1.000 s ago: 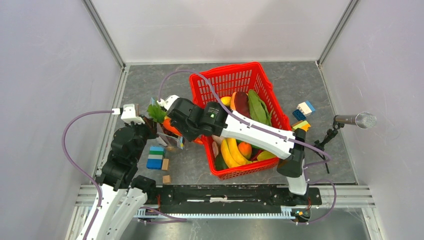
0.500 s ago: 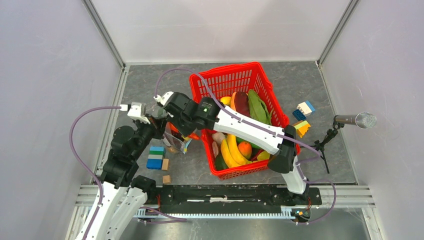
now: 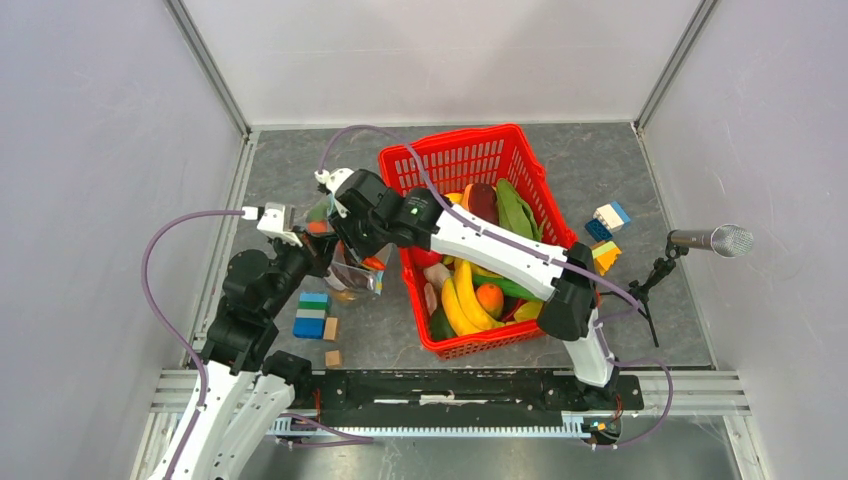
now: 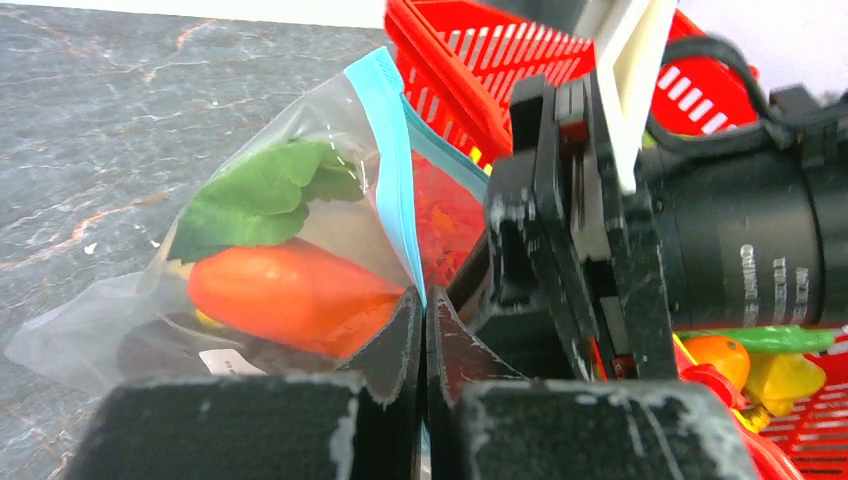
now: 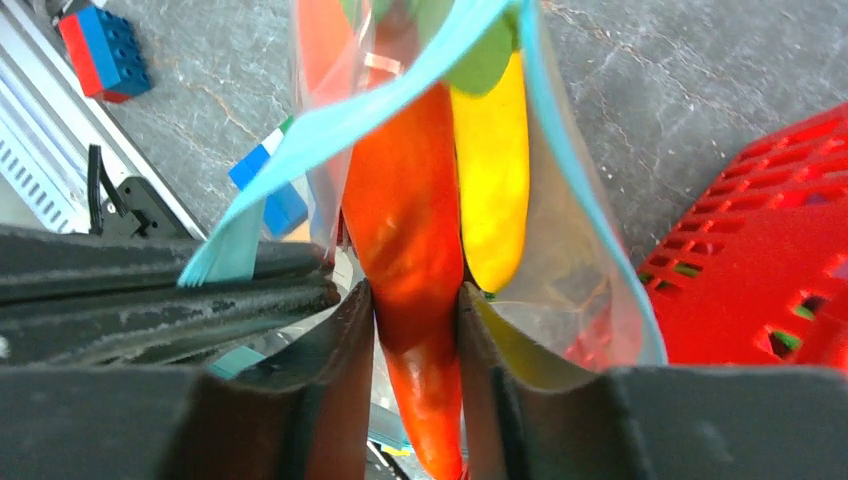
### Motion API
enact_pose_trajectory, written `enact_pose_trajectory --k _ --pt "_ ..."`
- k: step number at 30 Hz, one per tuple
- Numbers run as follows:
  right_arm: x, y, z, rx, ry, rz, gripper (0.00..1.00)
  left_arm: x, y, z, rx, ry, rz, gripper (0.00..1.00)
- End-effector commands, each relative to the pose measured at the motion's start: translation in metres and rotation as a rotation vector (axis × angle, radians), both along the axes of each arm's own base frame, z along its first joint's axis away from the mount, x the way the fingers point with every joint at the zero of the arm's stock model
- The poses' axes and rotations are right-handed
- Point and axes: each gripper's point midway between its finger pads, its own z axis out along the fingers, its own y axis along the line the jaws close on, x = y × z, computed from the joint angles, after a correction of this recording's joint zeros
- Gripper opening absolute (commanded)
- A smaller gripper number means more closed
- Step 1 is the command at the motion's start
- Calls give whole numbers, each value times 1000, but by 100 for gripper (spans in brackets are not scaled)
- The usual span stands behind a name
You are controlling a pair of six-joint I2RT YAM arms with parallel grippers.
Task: Place the food in the zip-top bag and seal the zipper
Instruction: Place the fake vegetable in the zipper food storage bag.
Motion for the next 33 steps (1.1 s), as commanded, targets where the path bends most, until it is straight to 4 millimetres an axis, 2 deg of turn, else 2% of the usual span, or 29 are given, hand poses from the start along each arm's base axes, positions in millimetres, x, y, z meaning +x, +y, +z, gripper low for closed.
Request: enact_pose_trajectory --k 1,5,11,13,16,19,23,25,27,30,33 --pt "-1 18 55 210 -66 35 44 4 9 12 7 -46 48 2" --pt "-2 10 61 211 -84 46 51 6 17 8 13 -26 96 2" --pt "-15 4 88 327 -118 99 55 9 30 6 21 -9 174 2" --pt "-17 -2 99 356 -142 95 51 9 34 6 24 -6 196 2" --pt "-27 -12 106 394 -166 131 40 10 38 5 27 1 219 2" --pt "-36 -15 86 341 -115 170 28 10 38 5 26 0 220 2" --pt "-56 -9 47 226 -21 264 27 10 38 5 25 1 224 2" --pt "-71 -3 35 191 -6 330 23 10 38 5 26 2 224 2" --pt "-85 2 30 180 -1 388 17 10 39 5 27 2 226 2" --pt "-91 4 36 198 -17 409 5 10 39 5 27 3 228 2" --pt "-98 -1 39 203 -17 425 1 10 40 5 28 3 232 2"
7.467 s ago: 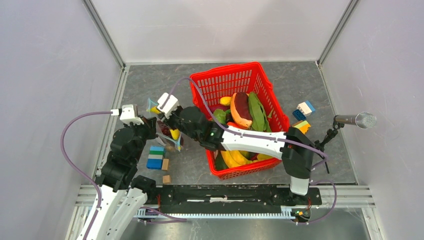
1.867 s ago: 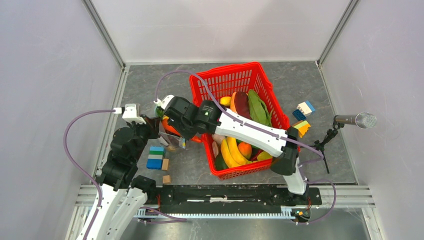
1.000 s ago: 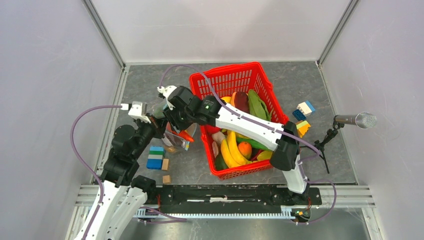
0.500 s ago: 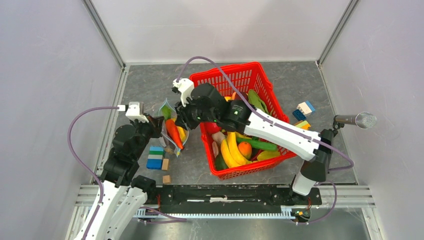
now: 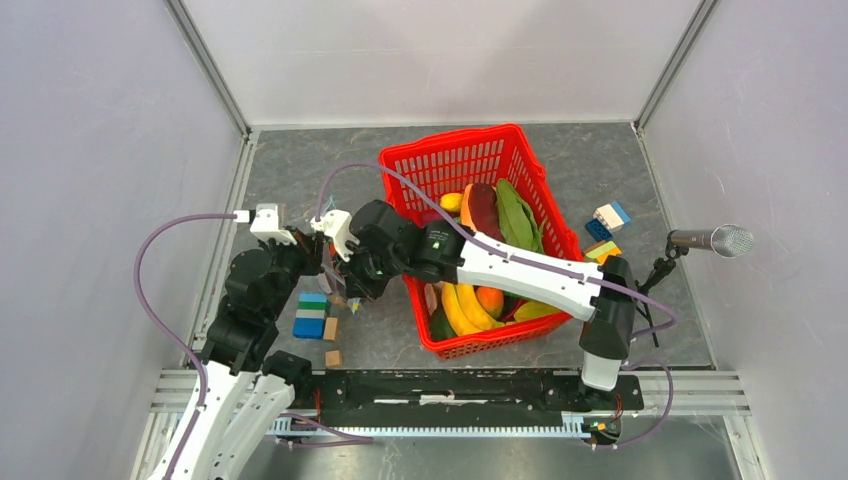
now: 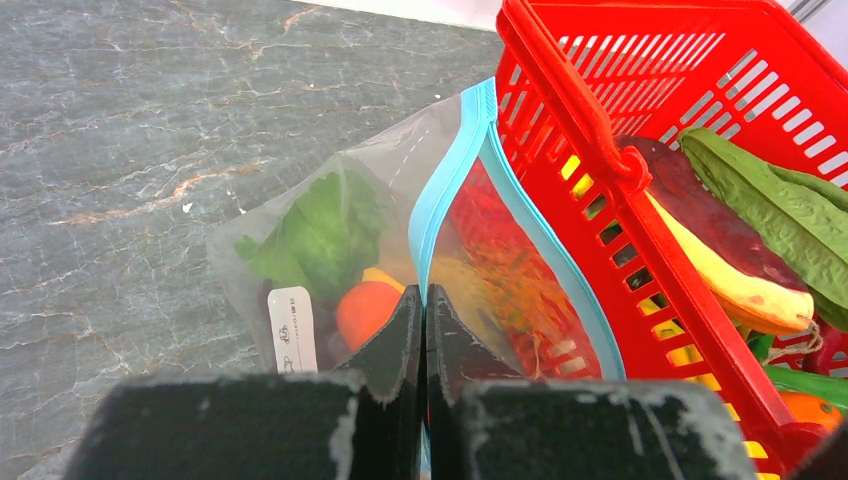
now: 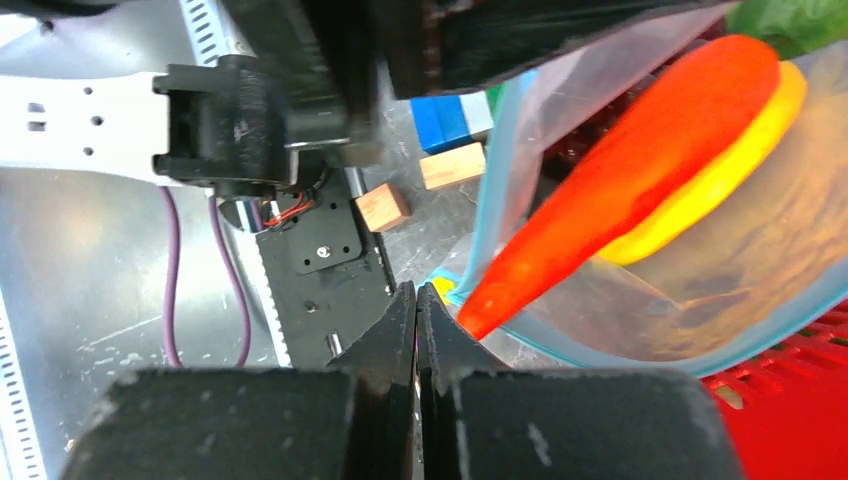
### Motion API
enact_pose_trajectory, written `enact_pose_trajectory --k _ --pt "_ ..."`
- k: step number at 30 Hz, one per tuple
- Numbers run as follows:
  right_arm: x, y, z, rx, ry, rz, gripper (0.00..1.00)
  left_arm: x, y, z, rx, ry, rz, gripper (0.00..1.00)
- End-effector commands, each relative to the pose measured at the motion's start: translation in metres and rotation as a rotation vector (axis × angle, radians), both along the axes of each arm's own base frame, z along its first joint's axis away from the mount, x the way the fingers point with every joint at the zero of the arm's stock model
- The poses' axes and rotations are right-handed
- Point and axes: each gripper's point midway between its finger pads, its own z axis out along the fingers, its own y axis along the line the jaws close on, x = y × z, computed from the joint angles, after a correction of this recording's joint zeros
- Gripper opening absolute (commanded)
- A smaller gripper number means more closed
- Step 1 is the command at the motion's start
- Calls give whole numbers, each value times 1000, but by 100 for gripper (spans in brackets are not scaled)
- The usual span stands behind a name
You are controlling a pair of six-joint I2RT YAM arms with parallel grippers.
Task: Place the food in the zip-top bag and seal the zipper
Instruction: Place the fake vegetable in the zipper food storage bag.
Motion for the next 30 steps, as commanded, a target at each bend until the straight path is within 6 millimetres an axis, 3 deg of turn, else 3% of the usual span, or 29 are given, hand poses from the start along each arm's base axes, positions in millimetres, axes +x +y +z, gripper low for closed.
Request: enact_pose_trajectory --k 1,5,9,15,20,26,28,30 --pt "-11 -5 33 82 -43 58 1 0 5 18 -12 -40 30 2" --pt "-22 -17 22 64 -34 81 0 0 6 18 -12 -40 31 2" --pt "-15 -30 4 -16 -48 28 0 0 5 18 -12 -39 29 2" --pt "-10 -11 -2 -14 -38 34 0 0 4 18 -14 -42 23 2" --pt "8 9 -4 -8 -75 -12 0 0 3 18 -16 -41 19 2" --pt "53 6 -7 -50 -182 -157 0 0 4 19 -16 -44 22 2" --pt "58 5 -3 -19 -162 -176 0 -1 5 19 -14 -44 26 2" --pt "56 3 15 24 -174 -174 0 -1 6 19 -14 -44 31 2"
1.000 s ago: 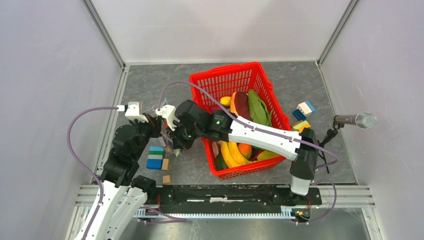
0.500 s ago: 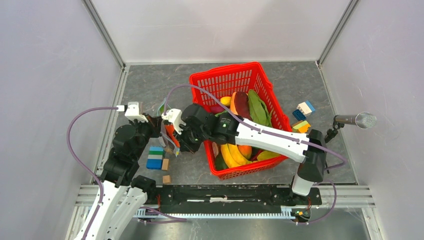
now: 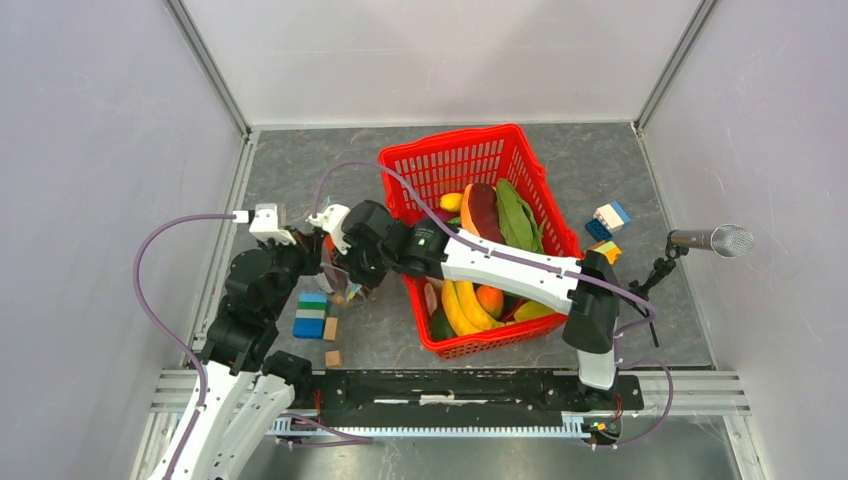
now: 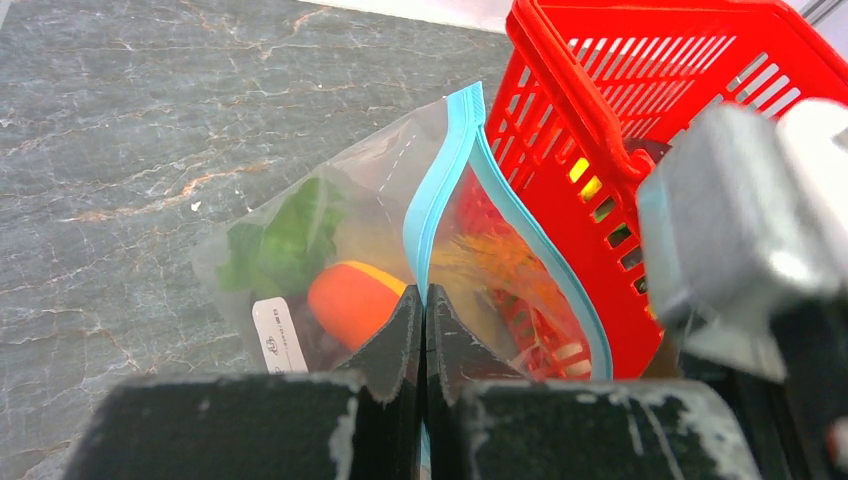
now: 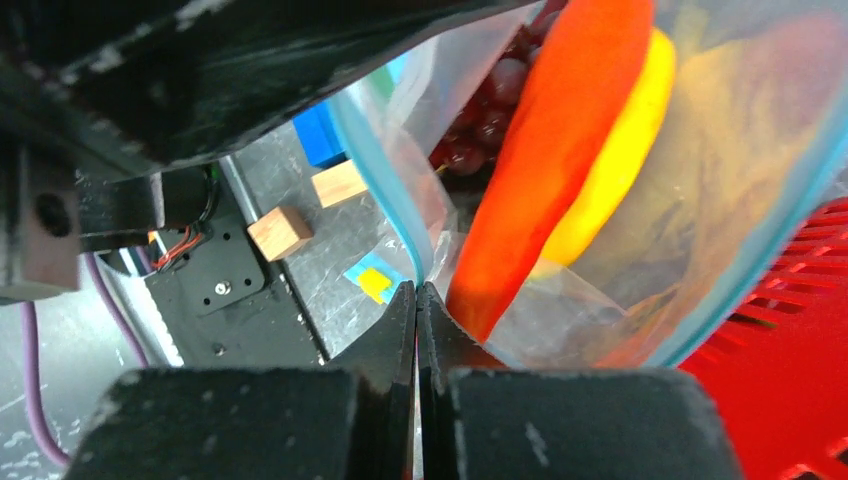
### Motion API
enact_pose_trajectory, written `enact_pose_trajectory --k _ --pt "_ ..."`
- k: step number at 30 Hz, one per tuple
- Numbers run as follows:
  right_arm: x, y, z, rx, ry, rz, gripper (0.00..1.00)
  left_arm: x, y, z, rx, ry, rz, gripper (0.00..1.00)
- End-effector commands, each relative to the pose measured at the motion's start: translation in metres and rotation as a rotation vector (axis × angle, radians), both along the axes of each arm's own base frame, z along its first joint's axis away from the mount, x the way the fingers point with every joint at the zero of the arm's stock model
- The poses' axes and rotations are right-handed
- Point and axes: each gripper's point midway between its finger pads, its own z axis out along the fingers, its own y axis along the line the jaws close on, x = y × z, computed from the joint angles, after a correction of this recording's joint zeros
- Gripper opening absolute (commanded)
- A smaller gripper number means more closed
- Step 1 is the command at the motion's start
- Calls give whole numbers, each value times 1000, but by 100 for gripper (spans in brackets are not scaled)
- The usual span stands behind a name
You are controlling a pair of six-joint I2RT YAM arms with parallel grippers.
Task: Place the food in the zip-top bag and seal the zipper
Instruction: Place the fake vegetable in the zipper food storage bag, then pick up the fake fruit from the bin.
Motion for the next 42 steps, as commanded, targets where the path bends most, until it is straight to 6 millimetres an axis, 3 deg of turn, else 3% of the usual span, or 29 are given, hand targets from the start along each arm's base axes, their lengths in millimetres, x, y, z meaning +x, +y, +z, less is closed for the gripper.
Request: enact_pose_trajectory --k 1,3,5,11,15,21,27,29,31,36,38,42 --pt "19 0 55 154 -86 -52 0 -1 3 19 -17 -45 17 2" --pt "29 -9 58 161 -133 -103 0 -1 2 19 -19 -47 9 2" --pt "37 -15 46 131 -115 -125 0 -1 2 19 -19 -46 11 2" --pt "37 -8 9 53 -37 -114 5 -1 1 20 -20 -48 5 2" --pt "59 -10 -3 -30 -65 -185 7 -1 2 20 -20 -48 8 2" --pt "57 -4 48 102 -113 -149 12 -1 3 20 -19 -49 16 2" --pt "34 -17 107 317 -135 -93 14 -1 4 20 -17 -47 22 2" --pt "31 -29 118 358 -155 -114 14 0 4 20 -17 -46 22 2" --pt "35 -47 127 359 -191 -171 21 0 5 19 -17 -44 24 2" --pt "59 -112 134 303 -328 -419 59 -1 6 21 -17 -48 30 2" --pt "66 -138 125 267 -367 -495 69 -1 5 19 -17 -45 28 2" --pt "84 -185 87 164 -354 -607 73 -1 5 20 -18 -46 24 2"
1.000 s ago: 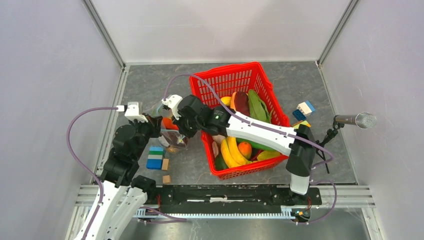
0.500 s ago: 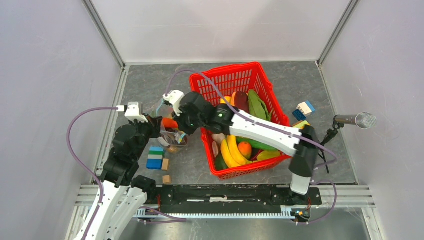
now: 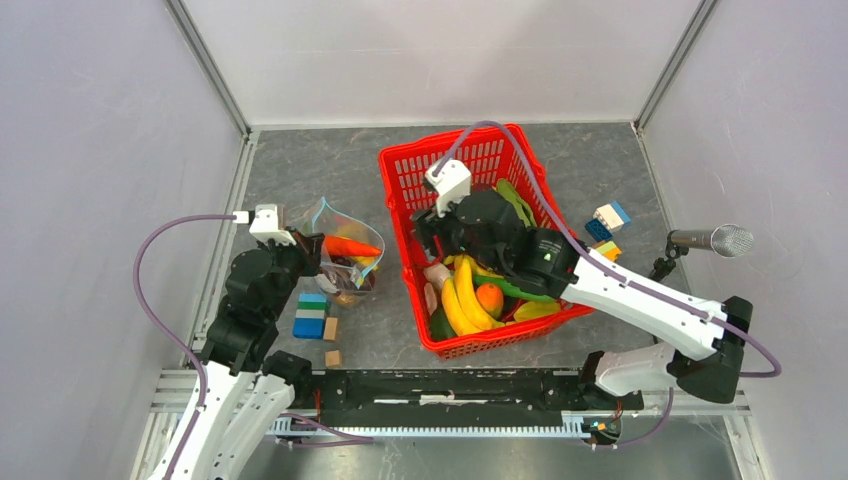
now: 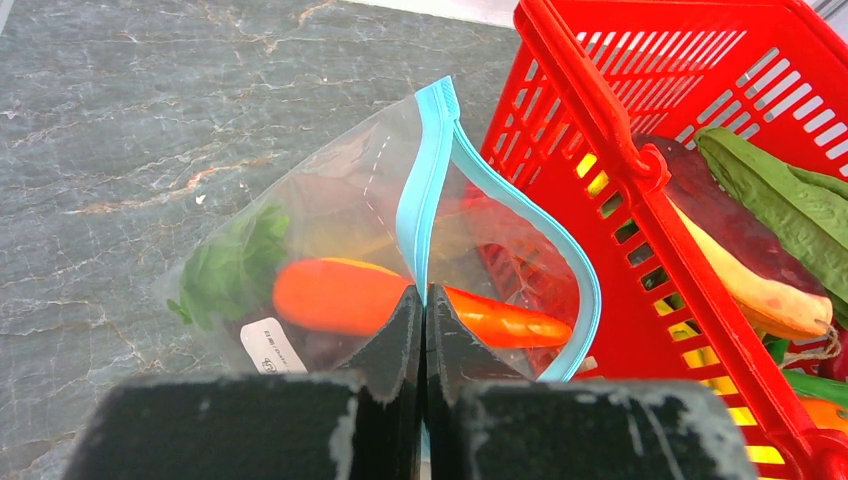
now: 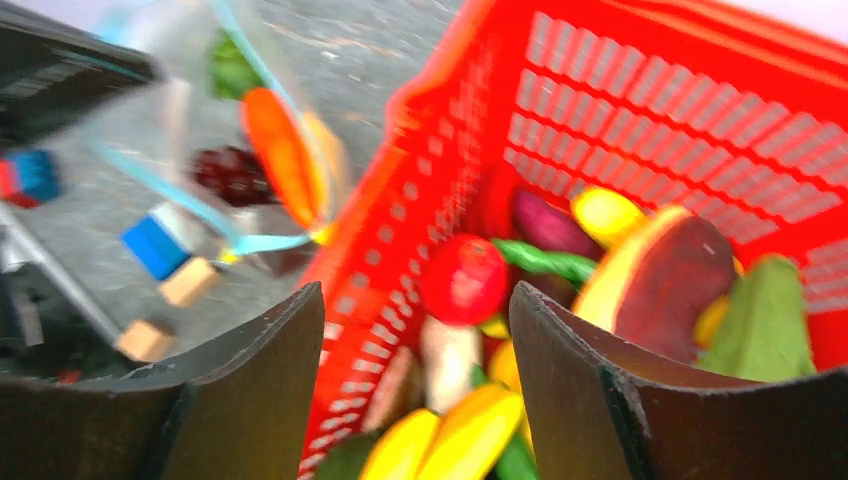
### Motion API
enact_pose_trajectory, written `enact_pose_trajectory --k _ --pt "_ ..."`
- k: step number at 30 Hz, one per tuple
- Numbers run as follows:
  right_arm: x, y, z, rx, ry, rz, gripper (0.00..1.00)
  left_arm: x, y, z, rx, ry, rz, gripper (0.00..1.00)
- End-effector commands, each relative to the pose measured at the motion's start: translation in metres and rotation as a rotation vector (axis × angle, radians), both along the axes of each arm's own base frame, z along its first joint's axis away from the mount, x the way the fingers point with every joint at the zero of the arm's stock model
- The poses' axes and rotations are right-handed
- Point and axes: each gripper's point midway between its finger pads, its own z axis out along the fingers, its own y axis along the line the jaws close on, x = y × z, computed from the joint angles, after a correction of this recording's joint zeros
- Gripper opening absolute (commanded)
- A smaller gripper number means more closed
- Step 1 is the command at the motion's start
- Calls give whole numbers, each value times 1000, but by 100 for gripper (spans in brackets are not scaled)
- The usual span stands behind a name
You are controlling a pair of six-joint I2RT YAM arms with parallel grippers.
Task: Place the food in the zip-top bag and seal the zipper
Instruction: Pick up the fake fruit from the bin.
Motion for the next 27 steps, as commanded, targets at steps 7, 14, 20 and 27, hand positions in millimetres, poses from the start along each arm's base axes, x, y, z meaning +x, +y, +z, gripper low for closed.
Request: enact_pose_trajectory --k 7,14,20,27 --pt "31 -82 -105 -252 237 -172 74 1 2 21 -20 -52 14 2" --pt "-3 -94 -130 -421 375 -33 76 0 3 21 -18 -54 14 2" --pt "-23 -119 -145 -524 452 -33 75 -1 4 22 -19 -60 18 2" --pt "-30 -132 -137 -542 478 -70 68 -1 5 23 -20 -64 23 2"
